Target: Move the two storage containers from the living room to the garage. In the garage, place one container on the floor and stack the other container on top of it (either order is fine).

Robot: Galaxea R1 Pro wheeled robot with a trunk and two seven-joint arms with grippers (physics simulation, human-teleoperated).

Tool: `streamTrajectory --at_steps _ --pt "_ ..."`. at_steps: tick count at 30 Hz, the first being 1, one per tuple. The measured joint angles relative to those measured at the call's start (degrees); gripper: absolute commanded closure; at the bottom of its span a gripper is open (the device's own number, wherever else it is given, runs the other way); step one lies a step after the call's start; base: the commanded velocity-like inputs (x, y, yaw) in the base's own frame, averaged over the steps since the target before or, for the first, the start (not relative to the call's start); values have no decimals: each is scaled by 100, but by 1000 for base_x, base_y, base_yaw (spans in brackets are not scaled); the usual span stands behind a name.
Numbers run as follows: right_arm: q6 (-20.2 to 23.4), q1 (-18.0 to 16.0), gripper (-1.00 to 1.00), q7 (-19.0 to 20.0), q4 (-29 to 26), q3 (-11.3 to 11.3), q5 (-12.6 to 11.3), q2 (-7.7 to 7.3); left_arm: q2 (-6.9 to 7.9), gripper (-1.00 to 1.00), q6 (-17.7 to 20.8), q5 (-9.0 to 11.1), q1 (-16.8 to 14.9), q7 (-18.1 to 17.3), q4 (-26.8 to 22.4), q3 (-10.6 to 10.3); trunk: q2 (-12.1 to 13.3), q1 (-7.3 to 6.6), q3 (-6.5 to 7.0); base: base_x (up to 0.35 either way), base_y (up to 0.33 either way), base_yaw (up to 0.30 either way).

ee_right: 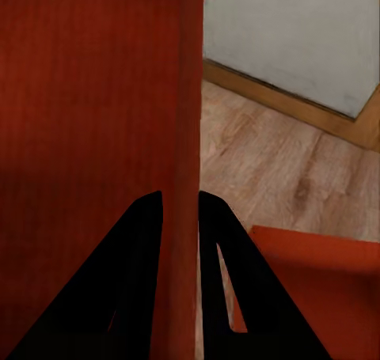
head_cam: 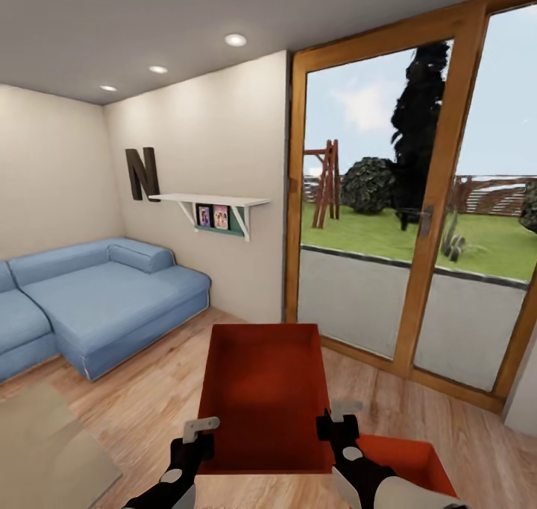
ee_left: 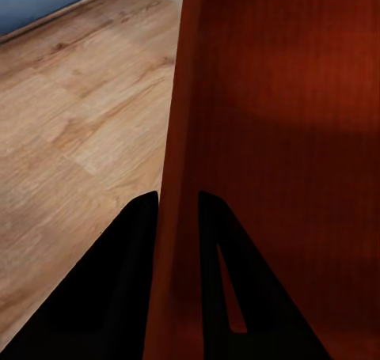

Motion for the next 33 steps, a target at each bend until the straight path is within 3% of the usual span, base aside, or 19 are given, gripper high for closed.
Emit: streamTrajectory --at_steps 33 --pt "-11 0 100 -2 -4 -11 14 -2 -2 100 -11 6 1 3 -7 -6 0 0 0 0 0 300"
